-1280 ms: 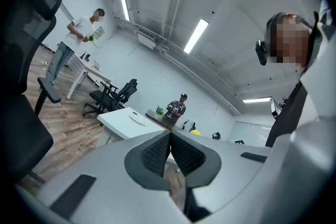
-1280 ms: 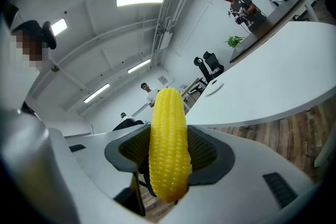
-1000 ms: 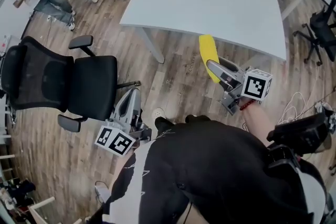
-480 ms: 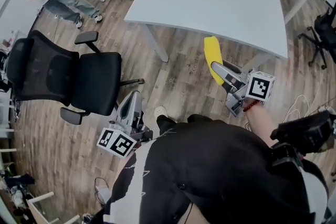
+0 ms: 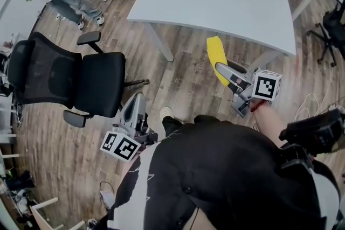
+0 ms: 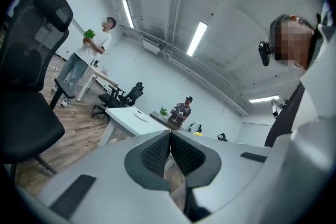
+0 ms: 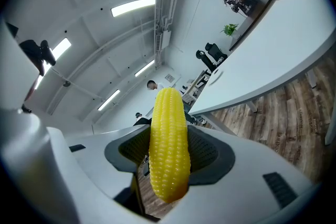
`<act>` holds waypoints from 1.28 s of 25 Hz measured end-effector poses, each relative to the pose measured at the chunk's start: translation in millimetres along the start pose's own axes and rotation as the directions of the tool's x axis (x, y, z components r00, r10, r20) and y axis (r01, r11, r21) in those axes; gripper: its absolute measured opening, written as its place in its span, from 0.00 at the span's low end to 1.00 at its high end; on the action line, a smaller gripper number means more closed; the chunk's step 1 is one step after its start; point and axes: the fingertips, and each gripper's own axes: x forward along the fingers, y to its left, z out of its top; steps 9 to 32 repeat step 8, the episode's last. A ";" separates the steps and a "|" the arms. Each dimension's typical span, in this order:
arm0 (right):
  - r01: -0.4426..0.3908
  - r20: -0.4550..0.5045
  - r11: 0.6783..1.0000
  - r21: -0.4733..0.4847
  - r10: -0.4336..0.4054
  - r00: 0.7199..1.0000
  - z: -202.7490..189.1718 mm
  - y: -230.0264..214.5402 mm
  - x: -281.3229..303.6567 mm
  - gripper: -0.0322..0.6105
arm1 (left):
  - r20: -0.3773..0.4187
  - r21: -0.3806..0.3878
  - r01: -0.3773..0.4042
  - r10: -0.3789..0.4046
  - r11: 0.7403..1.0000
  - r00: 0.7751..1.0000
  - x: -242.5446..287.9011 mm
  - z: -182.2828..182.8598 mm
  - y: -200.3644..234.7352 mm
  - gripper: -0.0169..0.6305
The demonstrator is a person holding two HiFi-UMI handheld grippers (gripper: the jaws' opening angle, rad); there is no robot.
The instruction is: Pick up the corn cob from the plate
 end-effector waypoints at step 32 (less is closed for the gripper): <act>-0.012 0.003 1.000 0.002 0.012 1.000 -13.2 2.9 -12.6 0.40 | 0.012 0.004 -0.002 0.002 1.000 1.000 -16.9 -9.9 -7.1 0.05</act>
